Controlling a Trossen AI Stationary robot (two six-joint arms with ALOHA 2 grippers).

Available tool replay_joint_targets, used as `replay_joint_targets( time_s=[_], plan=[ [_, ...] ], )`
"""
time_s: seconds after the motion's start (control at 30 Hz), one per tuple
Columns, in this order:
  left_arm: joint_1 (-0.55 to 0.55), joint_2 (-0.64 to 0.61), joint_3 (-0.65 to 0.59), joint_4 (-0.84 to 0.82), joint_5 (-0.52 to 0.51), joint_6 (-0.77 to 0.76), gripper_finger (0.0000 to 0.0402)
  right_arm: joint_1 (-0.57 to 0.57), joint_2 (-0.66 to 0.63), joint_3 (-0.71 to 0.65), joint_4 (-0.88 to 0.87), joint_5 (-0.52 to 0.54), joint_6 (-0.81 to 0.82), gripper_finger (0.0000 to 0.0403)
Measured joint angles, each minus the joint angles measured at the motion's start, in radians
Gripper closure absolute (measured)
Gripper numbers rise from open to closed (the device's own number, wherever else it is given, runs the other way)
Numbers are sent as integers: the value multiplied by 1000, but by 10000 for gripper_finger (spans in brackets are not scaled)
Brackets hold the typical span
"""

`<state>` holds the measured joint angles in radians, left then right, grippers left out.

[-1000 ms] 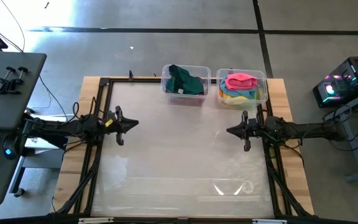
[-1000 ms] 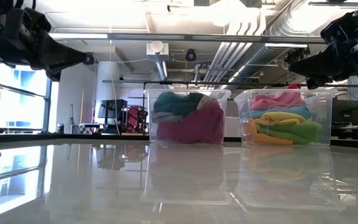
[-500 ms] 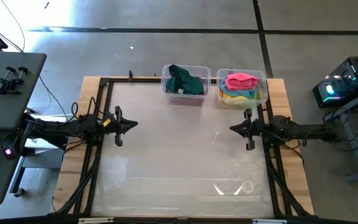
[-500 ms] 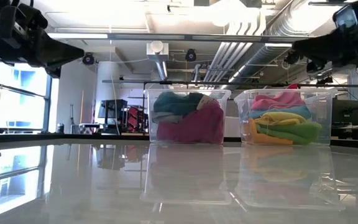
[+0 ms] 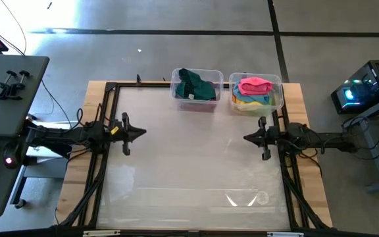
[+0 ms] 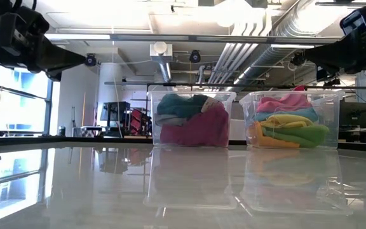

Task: Sort towels by color in basket
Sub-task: Return to Home Position

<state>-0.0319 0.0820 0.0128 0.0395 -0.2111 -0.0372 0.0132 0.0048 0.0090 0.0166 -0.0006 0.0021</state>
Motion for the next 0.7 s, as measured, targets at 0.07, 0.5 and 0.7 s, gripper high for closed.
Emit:
replay_joint_targets(
  time_s=[0.07, 0.5, 0.7],
  plan=[
    [0, 11, 0, -1, -4, 6, 401, 0, 1, 0, 0, 0, 0, 402],
    [0, 24, 0, 1, -8, -3, 401, 0, 1, 0, -3, 0, -2, 402],
    [0, 24, 0, 2, -8, -3, 401, 0, 1, 1, -5, 0, -2, 402]
  ],
)
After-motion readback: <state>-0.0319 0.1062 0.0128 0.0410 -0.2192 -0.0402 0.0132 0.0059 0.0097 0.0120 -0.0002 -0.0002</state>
